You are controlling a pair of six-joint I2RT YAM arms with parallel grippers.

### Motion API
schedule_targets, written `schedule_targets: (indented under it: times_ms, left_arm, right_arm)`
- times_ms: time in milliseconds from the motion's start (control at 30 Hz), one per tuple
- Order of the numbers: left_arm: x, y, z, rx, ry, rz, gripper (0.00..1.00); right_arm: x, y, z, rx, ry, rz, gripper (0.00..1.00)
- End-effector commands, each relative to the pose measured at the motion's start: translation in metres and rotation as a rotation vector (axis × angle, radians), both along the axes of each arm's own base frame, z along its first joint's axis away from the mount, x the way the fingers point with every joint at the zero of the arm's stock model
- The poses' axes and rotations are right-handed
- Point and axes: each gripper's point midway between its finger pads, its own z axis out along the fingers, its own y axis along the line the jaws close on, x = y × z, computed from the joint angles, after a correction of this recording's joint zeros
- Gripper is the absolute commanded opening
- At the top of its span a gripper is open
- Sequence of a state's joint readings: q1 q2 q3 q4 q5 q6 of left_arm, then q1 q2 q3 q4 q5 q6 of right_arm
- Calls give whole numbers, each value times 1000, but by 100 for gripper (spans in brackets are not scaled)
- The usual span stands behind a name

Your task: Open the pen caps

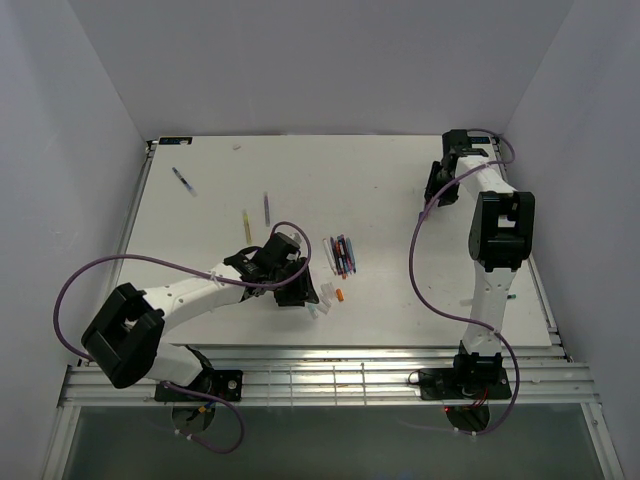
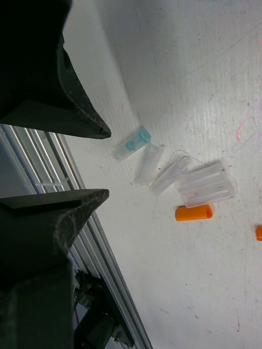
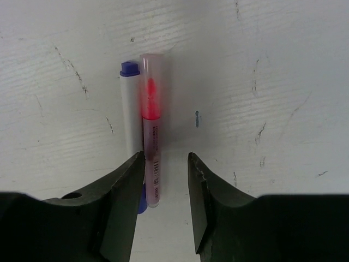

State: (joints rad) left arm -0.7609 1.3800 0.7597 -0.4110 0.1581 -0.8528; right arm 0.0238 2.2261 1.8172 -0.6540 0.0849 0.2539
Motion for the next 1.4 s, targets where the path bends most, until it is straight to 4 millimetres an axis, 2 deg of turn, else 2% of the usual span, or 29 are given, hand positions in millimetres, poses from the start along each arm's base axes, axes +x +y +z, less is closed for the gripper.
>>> schedule_targets:
  times_ms: [0,267,333,533,567,633,667,700,767,800,867,900,967,1033,1067,1100,1200,1233,1300,1367]
  left_arm:
    - [7,-6,11,-26,-22,-5,53]
    - [2,-2,7,-29,-4,13,53]
    - [1,-1,6,-28,0,14,53]
    - [1,0,10,-30,-7,12,53]
    - [4,-1,15,-34,-12,18,53]
    - [7,-3,20,-37,-19,19,53]
    - [8,-4,23,-38,-21,20,53]
    - [12,-8,32,-52,-33,20,53]
    - [14,-12,39,-64,-29,11,53]
    - [19,-18,50,-84,-41,8,53]
    - [22,-22,56,-93,-25,14,53]
    - [24,-29,67,-128,-24,14,53]
    - [32,-32,77,-155,-28,33,53]
    - [39,-38,91,-200,-34,48,54]
    - [46,-39,96,-224,-44,62,56]
    - [50,-40,99,-239,-45,68,57]
    - [60,-44,108,-301,-26,78,62]
    - [61,-46,109,-317,-12,76,62]
    - [67,-46,112,-325,-10,89,64]
    - [70,-47,110,-321,-5,99,64]
  right_arm:
    - [-3,3,-11,12,8,12,43]
    - [-12,7,-26,4,42,28,43]
    - [-19,5,-32,-8,69,24,40]
    - [-51,-11,-43,-82,150,-15,21]
    - [-64,-12,-50,-87,180,-15,18]
    - [-70,-13,-45,-84,165,-20,10]
    - [-81,-14,-49,-79,182,-22,8]
    - [-81,-13,-39,-72,155,-22,8]
    - [-87,-8,-32,-43,143,-18,8]
    - [-86,-7,-14,-37,102,-20,8]
    - [-89,6,5,18,51,-1,8]
    - [-98,20,21,49,19,32,8]
    - [-112,46,34,129,9,96,8]
    - [-137,87,50,248,-2,207,8]
    - [-147,101,55,286,-2,245,8]
    - [-159,128,67,328,-27,332,8]
    - [-210,194,80,510,20,574,8]
    - [-226,209,83,571,49,627,8]
    - [-248,228,94,609,49,697,8]
    - [-260,239,100,647,45,727,8]
